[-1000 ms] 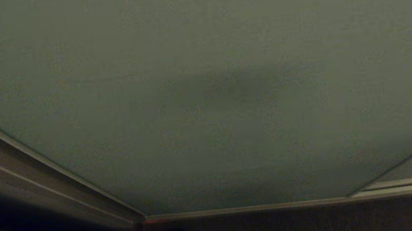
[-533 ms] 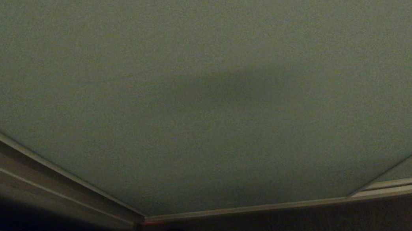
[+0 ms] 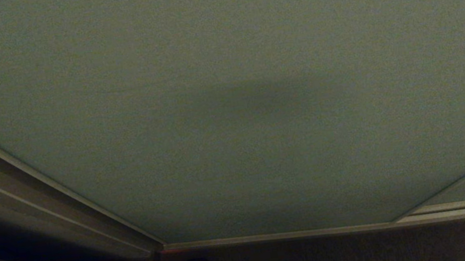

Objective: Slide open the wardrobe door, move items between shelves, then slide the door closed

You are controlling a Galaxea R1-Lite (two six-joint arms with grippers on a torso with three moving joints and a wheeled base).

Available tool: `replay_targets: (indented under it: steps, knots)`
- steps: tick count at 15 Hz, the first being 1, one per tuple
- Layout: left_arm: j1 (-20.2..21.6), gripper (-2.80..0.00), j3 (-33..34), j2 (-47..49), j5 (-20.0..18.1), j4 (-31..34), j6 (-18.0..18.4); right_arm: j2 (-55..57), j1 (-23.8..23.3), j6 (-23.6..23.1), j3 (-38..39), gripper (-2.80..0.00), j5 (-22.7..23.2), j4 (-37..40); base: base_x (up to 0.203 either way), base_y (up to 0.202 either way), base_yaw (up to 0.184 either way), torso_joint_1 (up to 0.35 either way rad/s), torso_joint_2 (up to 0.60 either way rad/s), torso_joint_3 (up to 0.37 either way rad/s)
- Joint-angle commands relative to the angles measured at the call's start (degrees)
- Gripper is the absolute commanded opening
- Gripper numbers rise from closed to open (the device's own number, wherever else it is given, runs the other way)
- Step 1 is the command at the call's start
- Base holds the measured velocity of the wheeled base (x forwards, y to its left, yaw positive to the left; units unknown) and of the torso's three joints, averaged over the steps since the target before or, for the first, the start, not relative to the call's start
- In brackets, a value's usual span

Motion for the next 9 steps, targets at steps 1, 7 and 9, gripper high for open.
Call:
replay_targets:
  steps: [1, 7, 9]
  knots:
    - [0.00, -2.80, 0.00, -0.06, 0.02, 0.03, 0.04, 0.14, 0.00, 0.80, 0.37, -2.80, -0.07, 0.10, 0.000, 0.000, 0.000, 0.000, 0.00, 0.000]
    - [0.00, -2.80, 0.00, -0.06, 0.02, 0.03, 0.04, 0.11, 0.00, 1.60, 0.36, -2.80, -0.18, -0.04, 0.000, 0.000, 0.000, 0.000, 0.00, 0.000]
    - [0.00, -2.80, 0.00, -0.06, 0.02, 0.03, 0.04, 0.11, 0.00, 1.98, 0.37, -2.80, -0.18, -0.11, 0.000, 0.000, 0.000, 0.000, 0.00, 0.000]
